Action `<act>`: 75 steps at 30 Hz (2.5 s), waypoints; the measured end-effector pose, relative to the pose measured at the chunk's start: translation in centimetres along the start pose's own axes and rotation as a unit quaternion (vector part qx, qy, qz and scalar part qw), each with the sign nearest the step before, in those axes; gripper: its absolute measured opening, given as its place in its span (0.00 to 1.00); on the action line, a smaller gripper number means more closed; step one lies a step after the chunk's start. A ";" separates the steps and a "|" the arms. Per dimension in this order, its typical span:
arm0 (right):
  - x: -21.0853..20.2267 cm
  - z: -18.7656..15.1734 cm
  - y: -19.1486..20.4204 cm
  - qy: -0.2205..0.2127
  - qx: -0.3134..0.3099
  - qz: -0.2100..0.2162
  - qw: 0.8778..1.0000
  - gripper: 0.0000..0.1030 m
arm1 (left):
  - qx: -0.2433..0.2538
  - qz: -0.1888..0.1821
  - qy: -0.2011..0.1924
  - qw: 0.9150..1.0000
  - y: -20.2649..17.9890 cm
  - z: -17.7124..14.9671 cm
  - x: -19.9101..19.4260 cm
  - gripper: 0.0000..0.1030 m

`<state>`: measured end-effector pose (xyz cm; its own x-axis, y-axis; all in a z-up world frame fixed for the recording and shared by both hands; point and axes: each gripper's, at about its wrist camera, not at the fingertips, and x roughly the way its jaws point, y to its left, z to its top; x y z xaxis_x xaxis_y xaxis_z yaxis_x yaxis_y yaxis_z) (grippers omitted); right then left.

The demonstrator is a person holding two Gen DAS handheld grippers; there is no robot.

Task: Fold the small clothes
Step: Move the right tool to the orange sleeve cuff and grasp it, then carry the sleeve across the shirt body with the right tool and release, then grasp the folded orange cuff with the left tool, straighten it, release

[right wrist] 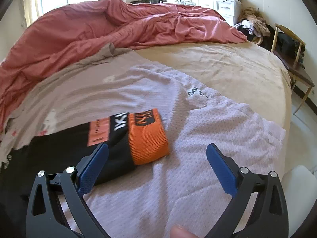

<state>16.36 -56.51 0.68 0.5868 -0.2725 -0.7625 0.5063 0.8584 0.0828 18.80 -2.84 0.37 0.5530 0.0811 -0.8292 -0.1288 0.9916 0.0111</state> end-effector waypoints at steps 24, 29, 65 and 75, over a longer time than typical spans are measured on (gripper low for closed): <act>-2.3 2.1 4.3 -0.038 -0.020 0.098 0.994 0.05 | -0.040 -0.047 -0.010 0.998 2.5 1.5 5.1 0.91; -6.2 2.4 10.2 -0.061 -0.052 0.162 0.984 0.05 | -0.056 -0.051 -0.026 0.997 4.5 1.5 4.1 0.91; -10.6 -8.4 34.2 0.047 -0.227 0.368 0.900 0.12 | -0.137 -0.225 -0.031 0.964 9.2 0.7 2.2 0.77; -7.9 -7.5 28.2 0.047 -0.181 0.331 0.925 0.16 | -0.091 -0.246 0.020 0.965 2.0 -0.6 3.2 0.62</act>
<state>21.26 -26.93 4.17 0.6261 0.3886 -0.6760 -0.1983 0.9178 0.3439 19.80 -0.62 -2.63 0.5525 -0.4016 -0.7304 -0.0036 0.8751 -0.4839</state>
